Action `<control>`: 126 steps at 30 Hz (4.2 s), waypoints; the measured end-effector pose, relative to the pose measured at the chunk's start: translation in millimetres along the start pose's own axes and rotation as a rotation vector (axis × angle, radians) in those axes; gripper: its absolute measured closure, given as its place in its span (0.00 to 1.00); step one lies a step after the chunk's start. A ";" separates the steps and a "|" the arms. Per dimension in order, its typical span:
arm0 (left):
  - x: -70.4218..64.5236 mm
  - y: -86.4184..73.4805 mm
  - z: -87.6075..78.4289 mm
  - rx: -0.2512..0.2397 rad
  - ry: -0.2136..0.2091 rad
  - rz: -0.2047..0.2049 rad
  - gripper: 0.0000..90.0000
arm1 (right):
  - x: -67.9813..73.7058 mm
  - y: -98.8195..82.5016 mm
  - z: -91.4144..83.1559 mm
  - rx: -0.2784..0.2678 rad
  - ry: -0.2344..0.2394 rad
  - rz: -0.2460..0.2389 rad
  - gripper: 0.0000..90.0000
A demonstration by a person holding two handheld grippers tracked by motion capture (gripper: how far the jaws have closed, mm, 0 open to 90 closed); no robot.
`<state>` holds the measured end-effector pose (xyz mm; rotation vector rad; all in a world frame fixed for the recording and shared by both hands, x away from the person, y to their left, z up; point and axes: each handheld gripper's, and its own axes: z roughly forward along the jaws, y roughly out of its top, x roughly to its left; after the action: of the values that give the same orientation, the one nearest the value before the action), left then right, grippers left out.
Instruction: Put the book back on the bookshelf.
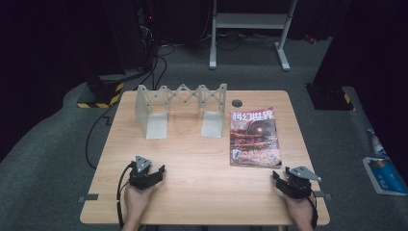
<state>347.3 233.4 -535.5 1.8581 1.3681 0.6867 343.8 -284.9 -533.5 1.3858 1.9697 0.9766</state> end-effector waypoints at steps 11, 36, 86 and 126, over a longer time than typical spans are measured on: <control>0.6 0.5 1.2 -0.002 0.001 -0.002 0.36 | -1.2 2.3 -2.6 0.028 0.005 0.008 0.53; 1.4 0.3 -0.7 0.007 -0.004 0.001 0.38 | -7.3 23.6 -4.5 0.003 0.019 0.083 0.57; 1.7 -1.2 -6.7 0.020 0.002 -0.018 0.42 | -27.5 61.5 60.4 0.090 0.044 0.205 0.59; -49.6 44.9 8.1 -0.030 -0.204 0.060 0.52 | -20.6 49.4 60.4 0.004 0.011 0.163 0.59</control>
<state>364.6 176.1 -504.7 1.8950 1.1700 0.5273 424.2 -278.7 -529.3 1.5656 1.8905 1.0553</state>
